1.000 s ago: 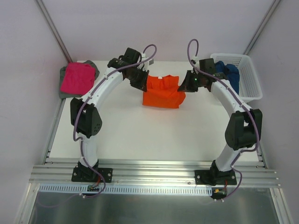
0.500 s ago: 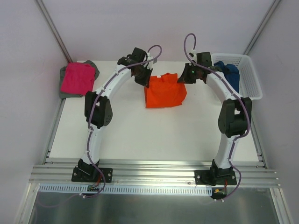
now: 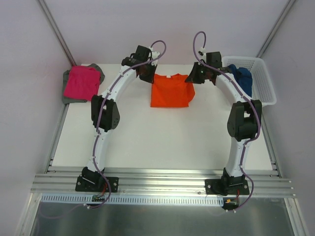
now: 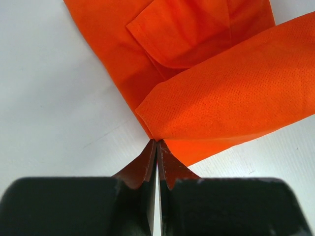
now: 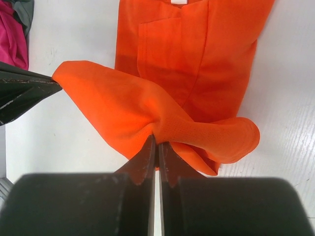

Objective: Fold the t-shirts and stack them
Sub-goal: Fold the tshirt

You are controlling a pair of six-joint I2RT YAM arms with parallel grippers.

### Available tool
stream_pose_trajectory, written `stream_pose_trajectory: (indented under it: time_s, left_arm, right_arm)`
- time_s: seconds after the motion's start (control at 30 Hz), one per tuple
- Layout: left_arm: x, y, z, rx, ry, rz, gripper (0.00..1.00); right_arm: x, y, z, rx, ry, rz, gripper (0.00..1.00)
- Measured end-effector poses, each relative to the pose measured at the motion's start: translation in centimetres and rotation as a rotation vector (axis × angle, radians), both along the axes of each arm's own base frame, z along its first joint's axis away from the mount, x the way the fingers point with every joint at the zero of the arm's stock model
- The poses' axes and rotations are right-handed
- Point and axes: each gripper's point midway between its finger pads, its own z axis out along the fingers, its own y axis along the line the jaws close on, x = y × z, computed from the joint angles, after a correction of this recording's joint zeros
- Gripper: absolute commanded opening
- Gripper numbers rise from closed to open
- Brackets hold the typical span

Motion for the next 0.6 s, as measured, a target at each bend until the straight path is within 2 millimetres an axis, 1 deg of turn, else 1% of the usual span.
stream_pose_trajectory:
  time_s: [0.1,0.17,0.23,0.3,0.33,0.43,0.5,0.6]
  left_arm:
    - [0.0,0.0,-0.1,-0.001,-0.001,0.000,0.00]
    - [-0.7,0.2,-0.4,0.002,0.019,0.001,0.00]
    - [-1.9,0.5,-0.7,0.005,0.048,-0.001,0.00]
    - [-3.2,0.9,-0.5,0.002,0.070,-0.004,0.00]
    - [-4.2,1.1,-0.3,-0.001,0.090,-0.006,0.00]
    - [-7.0,1.4,1.0,-0.029,0.124,-0.018,0.00]
    - [-8.8,1.6,2.1,-0.052,0.137,-0.024,0.00]
    - [-11.8,1.7,3.1,-0.074,0.163,-0.039,0.00]
  right_arm:
    - [-0.2,0.2,-0.3,0.011,0.008,0.009,0.00]
    - [-0.6,0.4,-0.9,0.022,0.029,0.014,0.00]
    - [-1.3,0.5,-1.9,0.033,0.064,0.018,0.01]
    - [-2.1,0.6,-2.7,0.040,0.098,0.021,0.00]
    - [-2.5,0.6,-3.1,0.044,0.115,0.022,0.00]
    - [-4.5,0.6,-4.3,0.052,0.180,0.028,0.01]
    - [-6.2,0.5,-4.7,0.060,0.220,0.035,0.00]
    - [-8.5,0.5,-4.6,0.070,0.259,0.047,0.00]
